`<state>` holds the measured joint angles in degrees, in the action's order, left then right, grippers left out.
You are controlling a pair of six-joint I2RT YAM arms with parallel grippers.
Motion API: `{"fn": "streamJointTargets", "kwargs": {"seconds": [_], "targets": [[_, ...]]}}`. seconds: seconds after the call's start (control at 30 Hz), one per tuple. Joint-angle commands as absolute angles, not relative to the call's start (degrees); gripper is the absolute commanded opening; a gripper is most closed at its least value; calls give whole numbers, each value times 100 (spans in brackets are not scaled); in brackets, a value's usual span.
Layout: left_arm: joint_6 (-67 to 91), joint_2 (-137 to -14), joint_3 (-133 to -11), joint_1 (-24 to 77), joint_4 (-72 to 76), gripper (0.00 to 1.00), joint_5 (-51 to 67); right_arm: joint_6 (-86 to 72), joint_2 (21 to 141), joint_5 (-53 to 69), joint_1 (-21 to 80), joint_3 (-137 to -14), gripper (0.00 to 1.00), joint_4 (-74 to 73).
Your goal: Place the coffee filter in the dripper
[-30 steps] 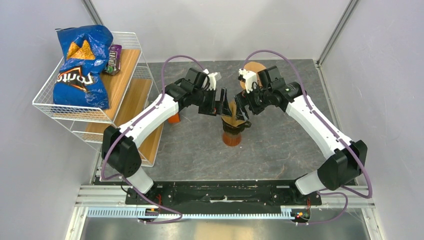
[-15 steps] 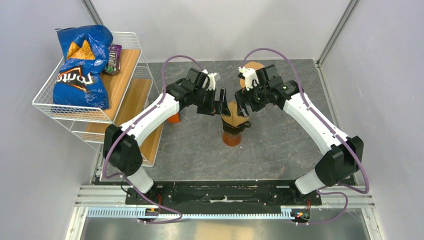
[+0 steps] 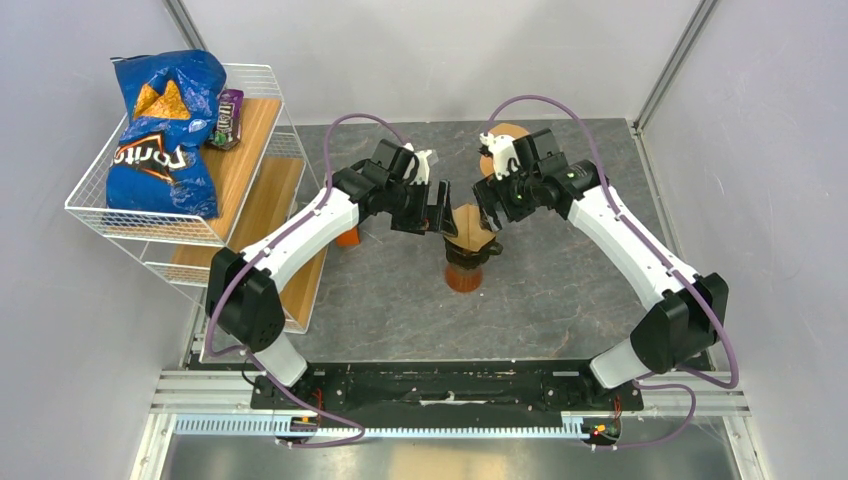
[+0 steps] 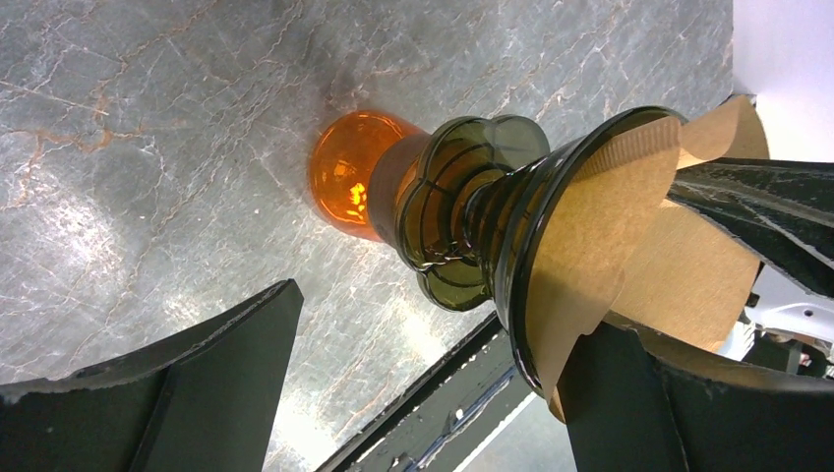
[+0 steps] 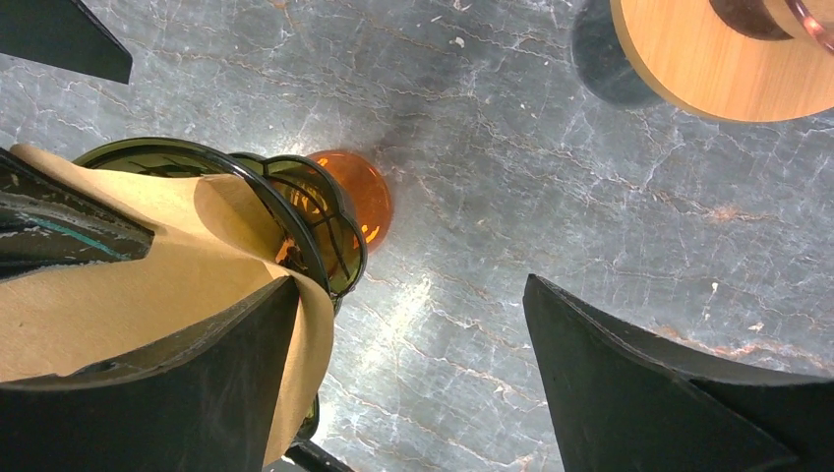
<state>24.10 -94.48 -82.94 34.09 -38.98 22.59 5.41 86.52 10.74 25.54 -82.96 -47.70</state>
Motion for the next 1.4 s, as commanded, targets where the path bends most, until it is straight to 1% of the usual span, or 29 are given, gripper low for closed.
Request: {"fn": "streamJointTargets", "kwargs": {"seconds": [0.0, 0.53, 0.77, 0.9, 1.03, 1.37], "targets": [[2165, -9344, -8228, 3384, -3893, 98, 2147, 684, 8423, 997, 2539, -8247, 93, -4784], [2118, -9355, -8209, 3385, -3902, 98, 2074, 738, 8411, 1077, 2542, -7938, 92, -4641], [2108, -9351, -8257, 3386, -3902, 98, 2128, 747, 8406, 1186, 2534, -8056, 93, -4641], [2179, -9227, -8361, 3401, -3804, 98, 2390, 747, 8320, 1465, 2537, -8228, 95, -4676], [2215, -9143, -8518, 3412, -3739, 99, 2410, 740, 8191, 1719, 2545, -8278, 96, -4581], [2230, -9066, -8675, 3428, -3709, 99, 2584, 719, 8074, 1886, 2553, -8357, 96, -4560]]}}
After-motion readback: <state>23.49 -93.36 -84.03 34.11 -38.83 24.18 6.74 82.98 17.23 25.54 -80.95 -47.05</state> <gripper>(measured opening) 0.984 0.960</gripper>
